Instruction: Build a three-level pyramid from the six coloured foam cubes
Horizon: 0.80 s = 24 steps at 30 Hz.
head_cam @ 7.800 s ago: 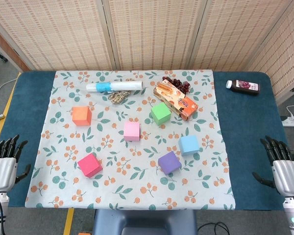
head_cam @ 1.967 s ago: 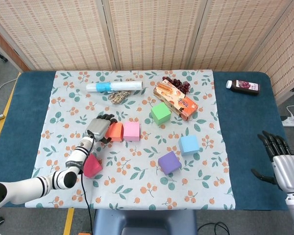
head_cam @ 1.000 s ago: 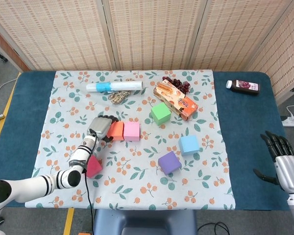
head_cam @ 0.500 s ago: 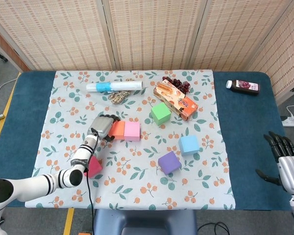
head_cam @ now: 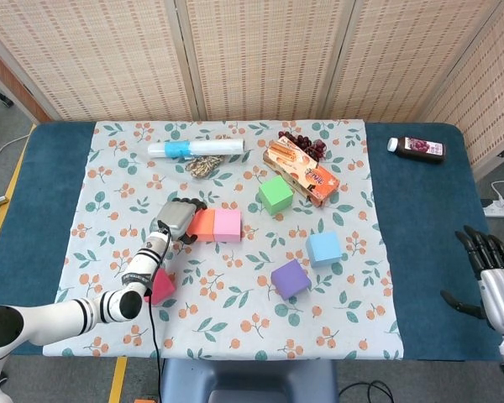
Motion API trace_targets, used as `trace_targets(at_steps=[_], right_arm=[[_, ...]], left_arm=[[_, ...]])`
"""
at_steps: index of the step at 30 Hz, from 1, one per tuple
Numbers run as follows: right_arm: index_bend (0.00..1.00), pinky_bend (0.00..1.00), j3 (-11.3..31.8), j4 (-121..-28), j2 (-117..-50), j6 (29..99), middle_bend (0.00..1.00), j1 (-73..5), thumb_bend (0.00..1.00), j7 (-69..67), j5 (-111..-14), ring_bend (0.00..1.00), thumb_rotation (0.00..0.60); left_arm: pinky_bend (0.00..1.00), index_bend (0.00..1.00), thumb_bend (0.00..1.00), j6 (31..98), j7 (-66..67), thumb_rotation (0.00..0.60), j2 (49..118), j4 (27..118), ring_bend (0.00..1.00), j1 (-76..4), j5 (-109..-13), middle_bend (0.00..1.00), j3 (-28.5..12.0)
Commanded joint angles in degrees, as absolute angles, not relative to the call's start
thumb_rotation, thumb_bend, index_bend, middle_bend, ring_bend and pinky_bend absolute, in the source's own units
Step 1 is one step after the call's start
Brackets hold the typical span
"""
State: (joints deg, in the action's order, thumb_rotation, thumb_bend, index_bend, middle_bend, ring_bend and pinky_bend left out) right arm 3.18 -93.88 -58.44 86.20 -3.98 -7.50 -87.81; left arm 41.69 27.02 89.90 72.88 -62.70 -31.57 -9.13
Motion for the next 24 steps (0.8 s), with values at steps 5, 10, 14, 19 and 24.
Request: trace_targets(at_steps=[5,10,14,19,24], right_arm=[[0.00,0.00,3.3,-93.8,-58.4,86.4,0.00,-3.8,0.00,-7.6,-87.7,0.00,0.600],[0.00,0.00,3.3,-93.9,-58.4,86.2,0.00,-3.9,0.00,-7.5,-87.8,0.00,0.600],[0.00,0.00,3.3,-94.0,-58.4,86.3,0.00,-3.8,0.00,-7.4,-87.9,0.00,0.600],[0.00,0.00,3.3,-94.1,-58.4,86.4,0.00,-3.8,0.00,-7.3,-87.9,0.00,0.600],[0.00,0.00,3.3,-94.1,-58.4,86.6,0.00,-3.5,0.00,-7.3,-87.9,0.00,0.600]], left_arm=[[0.20,0.26,0.32,41.5,27.3,0.600,90.2,72.2,0.17,-63.1,-30.9,0.17,-9.0],[0.20,0.26,0.32,41.4,27.1,0.600,90.3,71.9,0.17,-63.2,-30.7,0.17,-9.0],[0.20,0.26,0.32,41.1,27.0,0.600,90.1,71.8,0.17,-63.3,-30.6,0.17,-9.0],[0.20,0.25,0.32,41.1,26.9,0.600,90.3,71.6,0.17,-63.4,-30.5,0.17,-8.9],[0.20,0.24,0.32,40.8,26.7,0.600,90.5,71.2,0.17,-63.5,-30.3,0.16,-8.9]])
